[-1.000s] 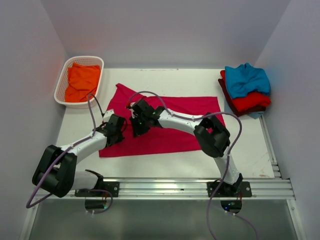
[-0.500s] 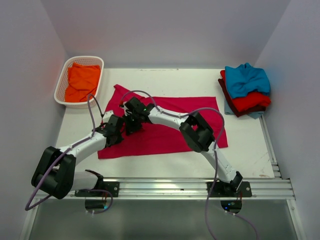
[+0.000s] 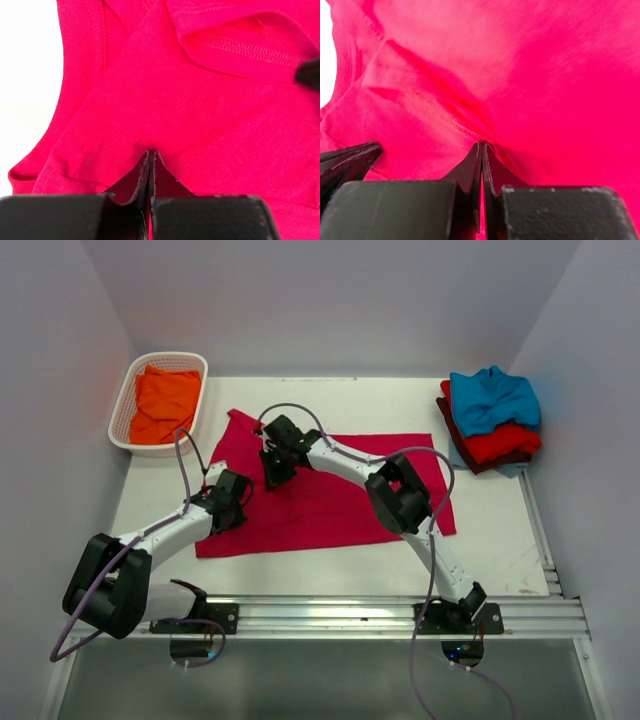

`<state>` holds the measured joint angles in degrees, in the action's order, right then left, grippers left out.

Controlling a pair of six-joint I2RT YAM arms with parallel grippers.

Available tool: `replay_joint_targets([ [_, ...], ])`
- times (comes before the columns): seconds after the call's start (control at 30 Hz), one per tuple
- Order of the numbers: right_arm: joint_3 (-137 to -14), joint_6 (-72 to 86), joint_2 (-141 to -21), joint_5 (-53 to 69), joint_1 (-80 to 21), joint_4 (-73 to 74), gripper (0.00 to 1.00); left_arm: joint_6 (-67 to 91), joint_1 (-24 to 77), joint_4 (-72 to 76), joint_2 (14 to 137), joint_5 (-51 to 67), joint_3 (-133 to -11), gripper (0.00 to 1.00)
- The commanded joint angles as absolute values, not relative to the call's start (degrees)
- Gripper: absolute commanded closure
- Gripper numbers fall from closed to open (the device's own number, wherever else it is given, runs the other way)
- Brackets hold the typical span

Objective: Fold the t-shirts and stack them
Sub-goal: Grap the side of the flattened tshirt furthest away from the robot with both arms

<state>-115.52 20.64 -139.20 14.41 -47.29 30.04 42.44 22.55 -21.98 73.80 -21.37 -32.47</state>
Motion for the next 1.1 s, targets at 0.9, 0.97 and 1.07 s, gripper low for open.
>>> replay_joint_targets([
  [0.9, -89.7, 16.5, -108.9, -14.5, -43.5, 22.8, 1.0, 39.2, 22.6, -17.4, 67.2, -19.8, -33.6, 1.0],
  [0.97, -86.6, 18.6, -107.5, -14.8, -41.4, 24.2, 0.97, 38.0, 21.4, -13.8, 68.8, -16.1, -35.8, 0.83],
  [1.07, -81.4, 20.3, -104.8, -13.8, -35.5, 24.3, 0.66, 36.3, 16.7, -10.6, 77.1, -10.6, -44.4, 0.6],
])
